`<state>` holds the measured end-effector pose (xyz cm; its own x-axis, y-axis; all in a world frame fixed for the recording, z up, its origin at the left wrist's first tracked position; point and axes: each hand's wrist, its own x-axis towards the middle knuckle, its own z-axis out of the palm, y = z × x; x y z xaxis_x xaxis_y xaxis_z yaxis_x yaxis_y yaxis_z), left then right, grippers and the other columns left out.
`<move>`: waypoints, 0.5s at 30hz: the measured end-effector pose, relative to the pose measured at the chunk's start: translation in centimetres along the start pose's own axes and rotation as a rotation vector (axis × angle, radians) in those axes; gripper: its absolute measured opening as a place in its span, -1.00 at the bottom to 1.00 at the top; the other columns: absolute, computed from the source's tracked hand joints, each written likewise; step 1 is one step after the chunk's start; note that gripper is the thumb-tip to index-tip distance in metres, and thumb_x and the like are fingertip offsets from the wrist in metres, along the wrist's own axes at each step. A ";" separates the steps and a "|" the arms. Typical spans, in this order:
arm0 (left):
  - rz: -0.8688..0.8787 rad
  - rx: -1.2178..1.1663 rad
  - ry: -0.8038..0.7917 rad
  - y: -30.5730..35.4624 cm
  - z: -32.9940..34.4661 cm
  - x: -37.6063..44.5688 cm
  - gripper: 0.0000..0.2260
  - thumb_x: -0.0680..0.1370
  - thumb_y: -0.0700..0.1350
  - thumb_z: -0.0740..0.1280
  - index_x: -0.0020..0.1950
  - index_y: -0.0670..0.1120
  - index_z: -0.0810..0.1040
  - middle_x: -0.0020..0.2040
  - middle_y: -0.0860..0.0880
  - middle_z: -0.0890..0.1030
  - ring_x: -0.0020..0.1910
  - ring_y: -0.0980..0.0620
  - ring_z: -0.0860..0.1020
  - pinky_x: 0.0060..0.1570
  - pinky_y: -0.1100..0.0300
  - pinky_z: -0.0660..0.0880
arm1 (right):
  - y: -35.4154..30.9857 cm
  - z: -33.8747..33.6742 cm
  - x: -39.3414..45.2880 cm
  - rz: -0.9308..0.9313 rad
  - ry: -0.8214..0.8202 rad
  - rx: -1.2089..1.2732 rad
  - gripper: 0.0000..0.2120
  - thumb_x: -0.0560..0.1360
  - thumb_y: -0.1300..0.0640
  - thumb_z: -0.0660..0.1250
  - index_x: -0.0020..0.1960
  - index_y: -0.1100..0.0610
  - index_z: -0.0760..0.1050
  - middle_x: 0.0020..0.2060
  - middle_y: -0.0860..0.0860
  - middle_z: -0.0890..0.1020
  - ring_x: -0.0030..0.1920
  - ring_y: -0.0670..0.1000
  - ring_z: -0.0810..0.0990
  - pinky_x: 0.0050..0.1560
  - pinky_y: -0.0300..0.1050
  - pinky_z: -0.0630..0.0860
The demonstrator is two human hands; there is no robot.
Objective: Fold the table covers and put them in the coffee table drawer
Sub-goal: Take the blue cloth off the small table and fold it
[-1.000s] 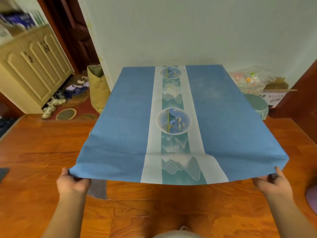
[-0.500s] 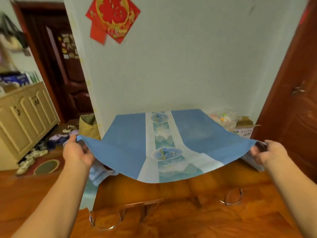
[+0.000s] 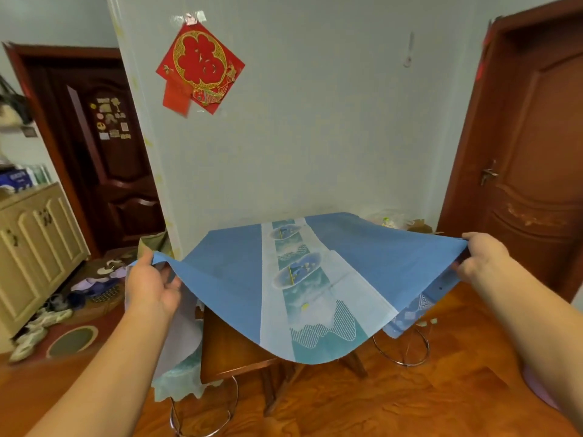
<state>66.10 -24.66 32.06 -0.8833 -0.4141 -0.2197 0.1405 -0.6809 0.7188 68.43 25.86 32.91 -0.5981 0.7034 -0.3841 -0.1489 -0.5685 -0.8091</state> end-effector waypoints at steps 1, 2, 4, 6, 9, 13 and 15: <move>-0.010 -0.003 -0.008 0.2 -0.6 -1.0 -0.87 0.72 -0.05 0.18 -0.01 0.01 0.43 0.04 -0.07 0.60 0.03 -0.01 0.62 0.10 -0.01 0.58 | -0.1 -1.0 -1.0 -0.007 -0.003 -0.013 -0.92 0.59 0.23 0.25 -0.08 0.12 0.47 -0.01 0.11 0.62 -0.16 0.09 0.65 -0.25 0.03 0.66; -0.023 -0.009 -0.007 0.4 -1.3 -2.0 -0.85 0.72 -0.04 0.17 -0.02 0.00 0.43 0.04 -0.06 0.59 0.03 -0.02 0.61 0.11 0.00 0.57 | -0.2 -2.0 -1.7 -0.010 -0.007 -0.017 -0.91 0.60 0.22 0.25 -0.08 0.12 0.46 0.01 0.11 0.62 -0.15 0.09 0.65 -0.25 0.06 0.65; -0.052 -0.032 -0.003 0.9 -3.2 -3.9 -0.82 0.72 -0.01 0.16 -0.03 -0.02 0.43 0.02 -0.06 0.56 -0.02 -0.02 0.59 0.06 0.01 0.57 | -0.4 -4.4 -3.8 -0.015 -0.010 -0.054 -0.91 0.62 0.21 0.24 -0.07 0.13 0.44 0.01 0.12 0.60 -0.16 0.09 0.64 -0.29 0.09 0.62; -0.070 -0.046 -0.019 1.6 -5.2 -5.9 -0.81 0.72 0.02 0.17 0.01 -0.05 0.45 0.06 -0.07 0.58 -0.01 -0.03 0.61 0.05 0.00 0.58 | -0.9 -6.9 -6.0 -0.015 -0.006 -0.082 -0.90 0.62 0.23 0.24 -0.08 0.14 0.43 -0.07 0.12 0.57 -0.20 0.08 0.61 -0.45 0.00 0.57; -0.034 -0.067 -0.037 2.5 -8.2 -8.5 -0.81 0.71 0.01 0.17 0.07 -0.07 0.49 0.17 -0.10 0.59 0.05 -0.05 0.63 0.22 -0.05 0.56 | -1.7 -11.4 -9.2 -0.036 -0.002 -0.108 -0.97 0.60 0.21 0.26 -0.02 0.14 0.45 -0.11 0.11 0.56 -0.23 0.09 0.61 -0.62 -0.05 0.52; -0.008 -0.038 -0.067 2.9 -11.5 -14.6 -0.83 0.73 -0.03 0.15 0.03 -0.03 0.49 0.06 -0.09 0.60 0.03 -0.04 0.62 0.24 -0.03 0.55 | -2.6 -18.5 -13.1 -0.055 0.033 -0.144 -0.91 0.58 0.18 0.28 0.08 0.10 0.48 -0.02 0.12 0.62 -0.20 0.09 0.64 -0.57 0.00 0.56; -0.006 0.000 -0.054 3.4 -13.2 -17.5 -0.83 0.73 -0.05 0.15 0.02 -0.01 0.48 0.06 -0.09 0.62 0.08 -0.05 0.63 0.21 -0.01 0.55 | -2.7 -22.0 -15.9 -0.039 0.050 -0.181 -0.95 0.60 0.17 0.27 0.06 0.10 0.45 -0.08 0.10 0.60 -0.22 0.08 0.62 -0.53 -0.06 0.56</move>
<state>87.98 -27.74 29.65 -0.9068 -0.3772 -0.1882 0.1353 -0.6832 0.7176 95.69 25.57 31.41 -0.5540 0.7461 -0.3693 -0.0240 -0.4578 -0.8887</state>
